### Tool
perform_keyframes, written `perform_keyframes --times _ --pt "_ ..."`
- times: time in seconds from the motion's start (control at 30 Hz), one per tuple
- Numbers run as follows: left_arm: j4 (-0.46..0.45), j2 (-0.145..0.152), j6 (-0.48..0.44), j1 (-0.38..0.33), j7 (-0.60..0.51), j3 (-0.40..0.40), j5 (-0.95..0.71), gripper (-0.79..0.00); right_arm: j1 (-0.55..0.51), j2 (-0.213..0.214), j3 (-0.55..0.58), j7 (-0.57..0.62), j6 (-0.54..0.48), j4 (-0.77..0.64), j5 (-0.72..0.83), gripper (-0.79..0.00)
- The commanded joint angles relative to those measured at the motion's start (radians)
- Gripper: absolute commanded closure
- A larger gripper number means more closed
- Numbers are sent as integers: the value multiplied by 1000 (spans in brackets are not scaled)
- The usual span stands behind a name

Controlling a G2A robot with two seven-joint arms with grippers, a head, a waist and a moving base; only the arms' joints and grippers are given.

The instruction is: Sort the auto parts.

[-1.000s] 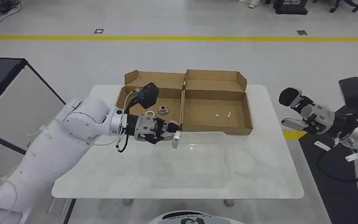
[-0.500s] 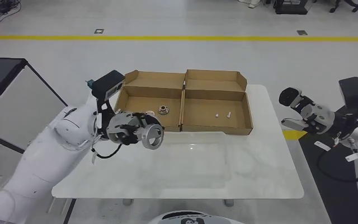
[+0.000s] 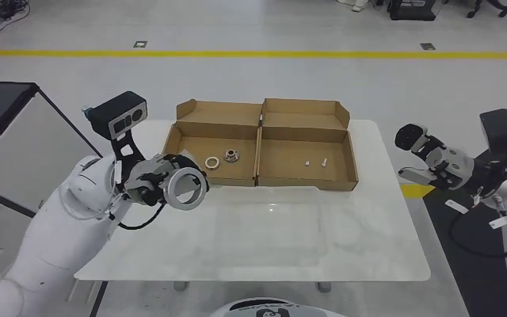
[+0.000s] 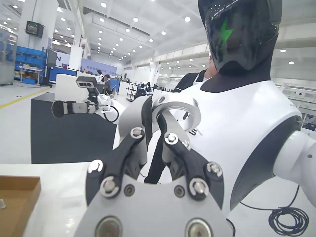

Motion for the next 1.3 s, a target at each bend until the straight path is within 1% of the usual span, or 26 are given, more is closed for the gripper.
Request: perform_keyframes --times 0.0,0.2,0.3,0.4,0.47,0.57,0.7,0.97,1.13,1.2,1.27 --pt "0 0 0 -1 0 0 -1 0 0 0 0 0 0 0 0 -785" --pt "0 0 0 -1 0 0 -1 0 0 0 0 0 0 0 0 -785" --pt "-24 -5 5 15 39 6 -34 0 0 0 0 0 0 0 0 -785" --pt "-49 -13 0 31 42 11 -121 0 0 0 0 0 0 0 0 -785" --pt "-50 -18 0 38 20 7 -176 0 0 0 0 0 0 0 0 -785" --pt "-61 -32 0 50 1 8 -279 0 0 0 0 0 0 0 0 -785" --pt "-91 -52 0 56 1 15 -366 0 0 0 0 0 0 0 0 -785" --pt "-86 -75 12 57 -11 1 -367 0 0 0 0 0 0 0 0 -785" --pt "-72 -81 47 68 -46 -21 -320 0 0 0 0 0 0 0 0 -785" --pt "-73 -85 53 77 -52 -22 -326 0 0 0 0 0 0 0 0 -785" --pt "-61 -85 78 80 -77 -34 -280 0 0 0 0 0 0 0 0 -785"
